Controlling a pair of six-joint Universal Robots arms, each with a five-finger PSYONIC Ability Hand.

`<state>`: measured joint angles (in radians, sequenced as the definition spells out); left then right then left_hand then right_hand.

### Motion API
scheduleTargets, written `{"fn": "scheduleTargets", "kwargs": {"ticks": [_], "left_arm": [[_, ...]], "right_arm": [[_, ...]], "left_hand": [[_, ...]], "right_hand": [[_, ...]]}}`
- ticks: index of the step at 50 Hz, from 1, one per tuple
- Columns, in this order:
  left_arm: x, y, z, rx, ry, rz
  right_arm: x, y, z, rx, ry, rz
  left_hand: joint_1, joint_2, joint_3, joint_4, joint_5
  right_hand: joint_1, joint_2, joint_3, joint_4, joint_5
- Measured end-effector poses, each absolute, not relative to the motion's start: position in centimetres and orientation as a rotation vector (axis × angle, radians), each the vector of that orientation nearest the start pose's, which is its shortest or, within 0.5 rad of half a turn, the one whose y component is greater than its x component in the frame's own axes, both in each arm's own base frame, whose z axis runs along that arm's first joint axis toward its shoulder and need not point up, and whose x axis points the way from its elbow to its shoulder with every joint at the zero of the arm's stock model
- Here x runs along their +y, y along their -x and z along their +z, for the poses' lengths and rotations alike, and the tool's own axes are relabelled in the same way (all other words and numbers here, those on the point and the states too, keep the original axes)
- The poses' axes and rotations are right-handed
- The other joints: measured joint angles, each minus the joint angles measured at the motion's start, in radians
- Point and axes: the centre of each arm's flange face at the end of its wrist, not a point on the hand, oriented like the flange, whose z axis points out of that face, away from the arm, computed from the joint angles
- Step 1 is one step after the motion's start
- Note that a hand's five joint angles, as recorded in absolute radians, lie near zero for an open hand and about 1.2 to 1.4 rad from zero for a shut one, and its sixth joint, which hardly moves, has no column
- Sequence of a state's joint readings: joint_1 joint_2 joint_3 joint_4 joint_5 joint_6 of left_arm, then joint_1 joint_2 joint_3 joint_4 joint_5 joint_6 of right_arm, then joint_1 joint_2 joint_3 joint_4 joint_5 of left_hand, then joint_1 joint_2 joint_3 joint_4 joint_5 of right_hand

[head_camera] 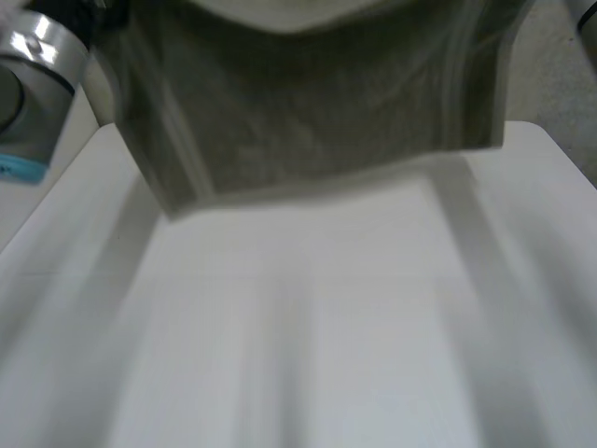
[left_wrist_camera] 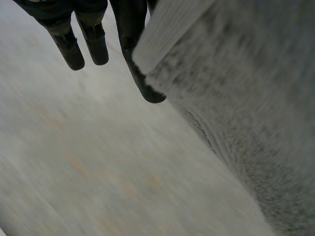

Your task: Fold the towel.

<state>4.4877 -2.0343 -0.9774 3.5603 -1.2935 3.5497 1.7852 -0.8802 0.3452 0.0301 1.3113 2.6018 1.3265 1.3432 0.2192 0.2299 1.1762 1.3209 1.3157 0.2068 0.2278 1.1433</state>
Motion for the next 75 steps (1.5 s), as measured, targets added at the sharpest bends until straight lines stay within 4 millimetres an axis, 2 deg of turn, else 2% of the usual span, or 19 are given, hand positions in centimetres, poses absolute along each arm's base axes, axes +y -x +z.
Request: {"fn": "scheduleTargets", "kwargs": {"ticks": [3,5,9,11,16,17,19,20,23,28,33,42,45,49,56,60,64,71,75], "left_arm": [[-38.5,24.7,39.6,1.176,-0.790,-2.771],[-38.0,24.5,40.1,1.148,-0.788,-2.787],[-37.4,24.4,38.7,1.195,-0.841,-2.779],[-37.1,24.4,36.6,1.273,-0.899,-2.749],[-36.0,24.1,29.4,1.548,-1.067,-2.620],[-35.8,24.1,28.5,1.583,-1.086,-2.602],[-34.5,23.9,24.9,1.727,-1.166,-2.525],[-34.1,23.9,24.1,1.760,-1.185,-2.507],[-31.9,23.8,20.1,1.924,-1.287,-2.406],[-29.4,23.6,17.0,2.058,-1.379,-2.301],[-28.2,23.4,16.9,2.102,-1.398,-2.259],[-25.9,22.6,21.0,2.135,-1.373,-2.241],[-25.3,22.3,22.2,2.134,-1.357,-2.244],[-24.8,21.9,22.8,2.162,-1.329,-2.231],[-24.4,20.6,22.5,2.328,-1.228,-2.142],[-24.1,19.8,23.0,2.401,-1.157,-2.109],[-23.9,19.2,24.2,2.404,-1.112,-2.116],[-23.3,18.3,27.7,2.294,-1.063,-2.196],[-23.4,18.2,28.5,2.260,-1.058,-2.220]], "right_arm": [[-40.4,-24.4,42.9,1.390,0.878,-2.761],[-40.0,-24.3,42.7,1.401,0.873,-2.724],[-39.5,-23.8,40.6,1.464,0.917,-2.626],[-39.3,-23.3,38.4,1.522,0.959,-2.560],[-38.4,-21.6,31.5,1.683,1.060,-2.342],[-38.2,-21.4,30.6,1.699,1.069,-2.315],[-37.3,-20.6,27.0,1.765,1.107,-2.198],[-37.0,-20.4,26.2,1.781,1.115,-2.171],[-35.3,-19.4,21.9,1.851,1.157,-2.039],[-33.5,-18.3,18.9,1.907,1.207,-1.957],[-32.7,-17.9,19.2,1.924,1.226,-1.957],[-29.9,-16.8,23.9,1.881,1.218,-1.987],[-29.0,-16.5,24.9,1.871,1.212,-1.987],[-28.1,-16.3,25.1,1.880,1.203,-1.975],[-27.2,-16.0,24.7,1.956,1.178,-1.908],[-26.7,-15.9,25.3,1.990,1.189,-1.882],[-26.3,-15.7,26.7,2.006,1.210,-1.887],[-26.1,-14.2,30.6,2.016,1.222,-1.984],[-26.4,-13.8,30.9,2.016,1.225,-1.995]], "left_hand": [[0.000,0.000,0.000,0.000,0.000],[0.000,0.000,0.000,0.000,0.000],[0.000,0.000,0.000,0.000,0.000],[0.000,0.000,0.000,0.000,0.000],[0.000,0.000,0.000,0.000,0.000],[0.000,0.000,0.000,0.000,0.000],[0.000,0.000,0.000,0.000,0.000],[0.000,0.000,0.000,0.000,0.000],[0.000,0.000,0.000,0.000,0.000],[0.000,0.000,0.000,0.000,0.000],[0.000,0.000,0.000,0.000,0.000],[0.000,0.000,0.000,0.000,0.000],[0.000,0.000,0.000,0.000,0.000],[0.000,0.000,0.000,0.000,0.000],[0.000,0.000,0.000,0.000,0.000],[0.000,0.000,0.000,0.000,0.000],[0.000,0.000,0.000,0.000,0.000],[0.000,0.000,0.000,0.000,0.000],[0.000,0.000,0.000,0.000,0.000]], "right_hand": [[0.001,0.000,0.000,0.000,0.000],[0.001,0.000,0.000,0.000,0.000],[0.001,0.000,0.000,0.000,0.000],[0.001,0.000,0.000,0.000,0.000],[0.001,0.000,0.000,0.000,0.000],[0.001,0.000,0.000,0.000,0.000],[0.001,0.000,0.000,0.000,0.000],[0.001,0.000,0.000,0.000,0.000],[0.001,0.000,0.000,0.000,0.000],[0.001,0.000,0.000,0.000,0.000],[0.001,0.000,0.000,0.000,0.000],[0.001,0.000,0.000,0.000,0.000],[0.001,0.000,0.000,0.000,0.000],[0.001,0.000,0.000,0.000,0.000],[0.001,0.000,0.000,0.000,0.000],[0.001,0.000,0.000,0.000,0.000],[0.001,0.000,0.000,0.000,0.000],[0.001,0.000,0.000,0.000,0.000],[0.001,0.000,0.000,0.000,0.000]]}}
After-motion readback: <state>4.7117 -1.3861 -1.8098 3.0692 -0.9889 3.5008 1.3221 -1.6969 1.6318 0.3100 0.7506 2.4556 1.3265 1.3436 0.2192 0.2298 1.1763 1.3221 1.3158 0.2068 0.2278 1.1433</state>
